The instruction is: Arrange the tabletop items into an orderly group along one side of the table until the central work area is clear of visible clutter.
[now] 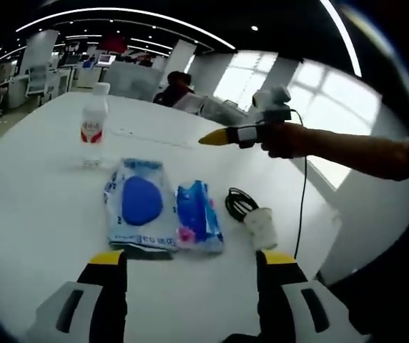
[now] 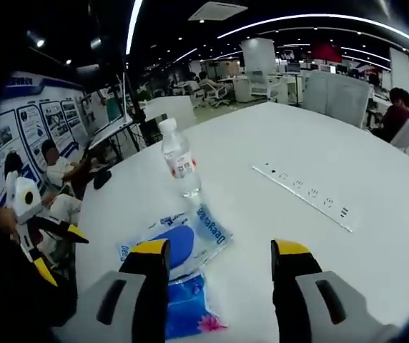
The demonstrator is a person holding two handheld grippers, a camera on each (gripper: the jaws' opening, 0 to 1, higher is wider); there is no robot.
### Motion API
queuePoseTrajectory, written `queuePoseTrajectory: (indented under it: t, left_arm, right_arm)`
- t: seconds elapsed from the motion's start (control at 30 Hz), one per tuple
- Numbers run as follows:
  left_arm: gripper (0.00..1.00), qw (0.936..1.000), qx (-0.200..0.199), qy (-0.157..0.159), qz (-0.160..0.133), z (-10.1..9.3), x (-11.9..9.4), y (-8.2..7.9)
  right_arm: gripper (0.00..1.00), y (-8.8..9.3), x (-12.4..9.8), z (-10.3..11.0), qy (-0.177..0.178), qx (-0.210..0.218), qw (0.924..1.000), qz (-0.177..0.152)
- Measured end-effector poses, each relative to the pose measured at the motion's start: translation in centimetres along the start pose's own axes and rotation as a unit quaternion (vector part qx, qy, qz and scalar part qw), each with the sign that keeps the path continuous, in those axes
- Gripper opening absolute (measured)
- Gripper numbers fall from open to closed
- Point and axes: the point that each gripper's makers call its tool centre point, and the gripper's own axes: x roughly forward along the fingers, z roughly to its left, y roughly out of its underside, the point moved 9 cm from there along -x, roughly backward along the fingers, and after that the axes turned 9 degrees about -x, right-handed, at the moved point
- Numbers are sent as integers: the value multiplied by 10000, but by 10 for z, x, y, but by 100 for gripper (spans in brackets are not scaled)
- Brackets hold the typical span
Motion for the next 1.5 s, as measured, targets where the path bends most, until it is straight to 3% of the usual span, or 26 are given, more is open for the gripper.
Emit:
queuePoseTrajectory:
  t: [0.4,0.53,0.67,1.03,1.2,1.5]
  left_arm:
    - [57,9970,-751,23,199,16,23,9]
    - [54,9962,-832,10,247,21,29,10]
    - [50,9923,-1182,20,371,24,39,14]
    - [43,9876,-1493,28,489,32,57,16]
    - [42,9851,-1663,-9,447,41,62,8]
    - [34,9793,-1918,23,652,43,73,13]
  right_arm:
    - [49,8,19,6,-189,-369,9984,373]
    - [47,8,23,4,-252,-350,9984,363]
    - [47,7,30,2,-289,-383,9981,397]
    - [44,14,54,0,-485,-640,9951,579]
    - [39,13,65,-3,-509,-911,9934,482]
    - [36,19,86,-7,-621,-1153,9901,508]
